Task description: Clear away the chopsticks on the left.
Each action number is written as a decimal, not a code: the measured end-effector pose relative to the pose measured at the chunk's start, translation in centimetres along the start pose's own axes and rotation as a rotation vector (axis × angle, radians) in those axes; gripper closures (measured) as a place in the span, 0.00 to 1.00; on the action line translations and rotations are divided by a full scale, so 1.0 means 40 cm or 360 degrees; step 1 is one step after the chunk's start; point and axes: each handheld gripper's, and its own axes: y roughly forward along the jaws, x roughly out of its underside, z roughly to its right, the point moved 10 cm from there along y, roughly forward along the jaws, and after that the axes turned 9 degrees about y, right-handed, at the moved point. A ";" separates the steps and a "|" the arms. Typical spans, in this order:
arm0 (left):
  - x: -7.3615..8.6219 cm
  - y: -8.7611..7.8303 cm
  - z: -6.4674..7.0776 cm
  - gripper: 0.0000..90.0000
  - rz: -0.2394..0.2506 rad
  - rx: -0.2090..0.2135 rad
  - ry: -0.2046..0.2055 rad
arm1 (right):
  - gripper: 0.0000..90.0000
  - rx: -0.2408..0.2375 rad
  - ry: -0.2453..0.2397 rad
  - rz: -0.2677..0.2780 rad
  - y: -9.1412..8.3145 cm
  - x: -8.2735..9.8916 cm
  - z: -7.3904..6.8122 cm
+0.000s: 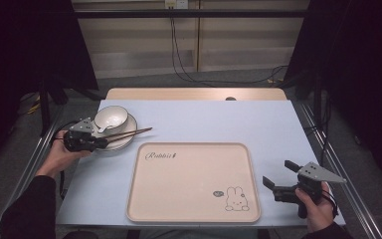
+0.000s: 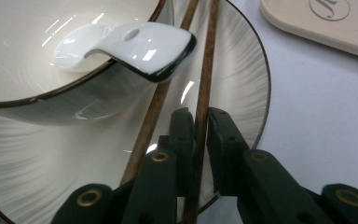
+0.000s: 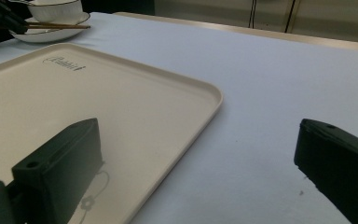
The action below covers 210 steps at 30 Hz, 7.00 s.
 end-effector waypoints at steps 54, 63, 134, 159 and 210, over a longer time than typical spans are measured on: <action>-0.072 -0.141 0.194 0.94 0.0252 0.0123 -0.0521 | 0.01 0.0000 -0.0008 0.0017 0.000 -0.004 -0.002; -0.095 -0.132 0.257 0.94 0.0274 0.0097 -0.0613 | 0.01 0.0000 -0.0010 0.0018 0.000 -0.004 -0.003; -0.160 0.069 0.455 0.94 -0.0109 -0.0226 -0.1223 | 0.01 -0.0024 -0.0014 0.0005 0.003 -0.002 -0.011; -0.168 0.072 0.464 0.87 -0.0070 -0.0169 -0.1281 | 0.01 -0.0024 -0.0021 0.0000 0.004 0.000 -0.010; -0.128 -0.091 0.279 0.03 0.0464 -0.0162 -0.0642 | 0.01 -0.0027 -0.0007 0.0007 0.002 -0.002 -0.012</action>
